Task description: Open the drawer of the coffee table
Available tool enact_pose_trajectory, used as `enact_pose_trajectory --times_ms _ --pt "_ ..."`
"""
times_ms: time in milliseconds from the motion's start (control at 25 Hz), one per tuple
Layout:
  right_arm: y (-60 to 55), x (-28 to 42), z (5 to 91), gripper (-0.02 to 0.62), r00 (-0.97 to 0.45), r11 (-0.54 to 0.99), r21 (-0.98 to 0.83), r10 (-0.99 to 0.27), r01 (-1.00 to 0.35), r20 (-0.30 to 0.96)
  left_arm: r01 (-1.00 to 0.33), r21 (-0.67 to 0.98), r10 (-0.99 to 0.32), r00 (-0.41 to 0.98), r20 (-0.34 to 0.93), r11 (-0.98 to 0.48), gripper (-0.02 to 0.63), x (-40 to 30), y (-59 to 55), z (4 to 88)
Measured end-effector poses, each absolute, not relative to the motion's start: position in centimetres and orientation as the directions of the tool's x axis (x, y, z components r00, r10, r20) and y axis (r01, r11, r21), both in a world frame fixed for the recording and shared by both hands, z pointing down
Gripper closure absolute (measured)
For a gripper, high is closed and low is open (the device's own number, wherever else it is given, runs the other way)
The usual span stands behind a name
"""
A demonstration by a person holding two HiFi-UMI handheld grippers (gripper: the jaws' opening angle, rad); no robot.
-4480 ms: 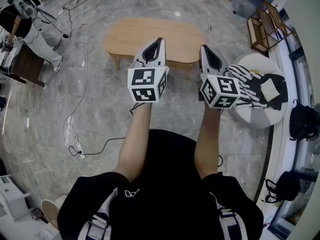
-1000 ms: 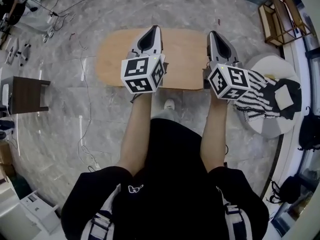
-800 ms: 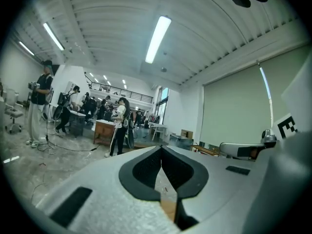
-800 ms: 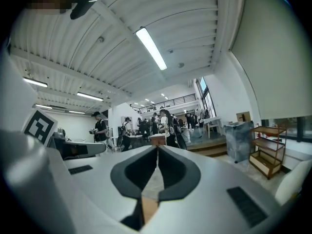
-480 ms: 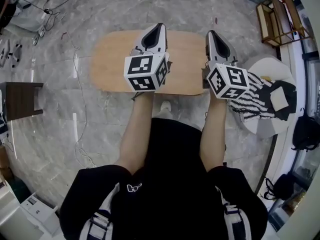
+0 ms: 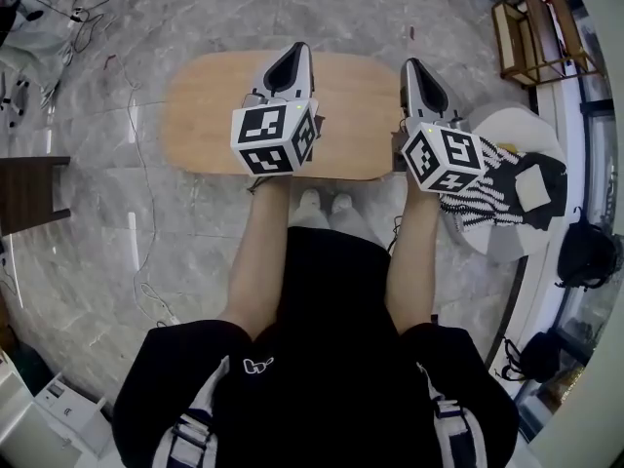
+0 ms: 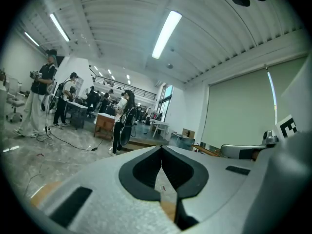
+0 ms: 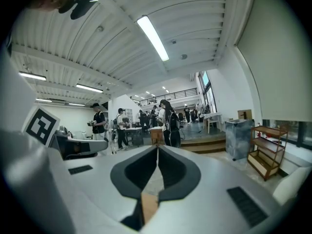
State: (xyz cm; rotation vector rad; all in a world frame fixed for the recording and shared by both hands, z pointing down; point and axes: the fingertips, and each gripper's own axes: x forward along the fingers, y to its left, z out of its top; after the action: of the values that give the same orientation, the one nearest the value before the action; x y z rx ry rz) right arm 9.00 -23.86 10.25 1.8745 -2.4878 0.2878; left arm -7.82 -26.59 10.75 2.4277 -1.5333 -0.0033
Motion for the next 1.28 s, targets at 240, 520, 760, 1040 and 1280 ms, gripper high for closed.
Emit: enact_pose_trajectory --times_ms 240,520,760,1040,1280 --pt "-23.9 9.9 12.0 0.583 -0.31 0.288 -0.147 -0.937 -0.946 0.161 -0.903 0.246 -0.902 0.397 0.168 -0.352 0.597 -8.1 -26.3 12.9" --pt "-23.9 10.1 15.3 0.583 -0.339 0.305 -0.176 -0.915 -0.936 0.219 -0.943 0.23 -0.918 0.297 0.263 -0.239 0.597 -11.0 -25.7 17.2" --pt "-23.6 10.5 19.8 0.583 -0.356 0.303 -0.211 -0.889 -0.929 0.29 -0.949 0.238 -0.894 0.284 0.347 -0.209 0.597 -10.7 -24.7 21.6" --pt "-22.1 11.4 24.2 0.583 -0.354 0.282 -0.239 -0.865 -0.929 0.356 -0.942 0.251 -0.86 0.311 0.405 -0.223 0.595 -10.0 -22.6 25.4" --pt "-20.6 11.4 27.8 0.583 -0.354 0.271 -0.244 -0.837 -0.931 0.418 -0.945 0.239 -0.824 0.313 0.471 -0.223 0.597 -10.4 -20.6 29.2"
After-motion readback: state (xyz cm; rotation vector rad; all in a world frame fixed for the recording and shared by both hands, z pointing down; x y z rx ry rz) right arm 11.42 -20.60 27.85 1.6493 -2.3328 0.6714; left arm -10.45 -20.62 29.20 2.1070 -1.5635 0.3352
